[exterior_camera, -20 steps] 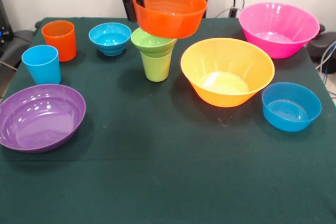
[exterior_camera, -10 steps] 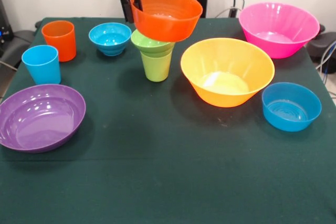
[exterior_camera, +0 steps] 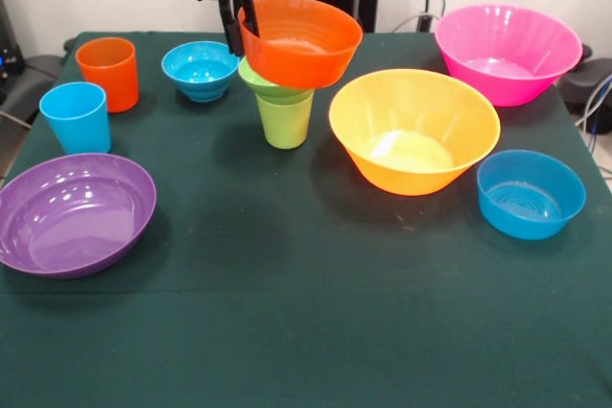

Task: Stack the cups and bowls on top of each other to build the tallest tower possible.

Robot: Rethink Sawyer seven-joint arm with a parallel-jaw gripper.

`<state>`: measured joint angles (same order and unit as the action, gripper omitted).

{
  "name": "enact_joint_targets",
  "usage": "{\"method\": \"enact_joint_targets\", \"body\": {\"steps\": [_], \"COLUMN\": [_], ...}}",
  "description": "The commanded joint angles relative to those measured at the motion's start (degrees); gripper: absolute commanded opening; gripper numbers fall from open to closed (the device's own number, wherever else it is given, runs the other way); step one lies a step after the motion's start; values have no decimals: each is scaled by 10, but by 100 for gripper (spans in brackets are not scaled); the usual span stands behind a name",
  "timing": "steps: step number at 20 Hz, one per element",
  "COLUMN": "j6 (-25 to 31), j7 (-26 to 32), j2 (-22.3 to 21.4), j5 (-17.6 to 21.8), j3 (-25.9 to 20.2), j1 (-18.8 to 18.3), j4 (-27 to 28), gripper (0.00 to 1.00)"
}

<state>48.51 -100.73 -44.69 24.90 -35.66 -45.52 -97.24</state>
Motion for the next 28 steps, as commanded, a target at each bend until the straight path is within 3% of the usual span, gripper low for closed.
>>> {"method": "enact_joint_targets", "body": {"steps": [1, 12, 21, 28], "j6": [52, 66, 19, -2], "j7": [86, 90, 109, 103], "j2": [26, -1, -33, -28], "j5": [42, 34, 43, 64], "j3": [7, 4, -10, -12], "j1": [18, 7, -32, -39], "j4": [-22, -56, -125, -138], "gripper": [0, 0, 0, 0]}}
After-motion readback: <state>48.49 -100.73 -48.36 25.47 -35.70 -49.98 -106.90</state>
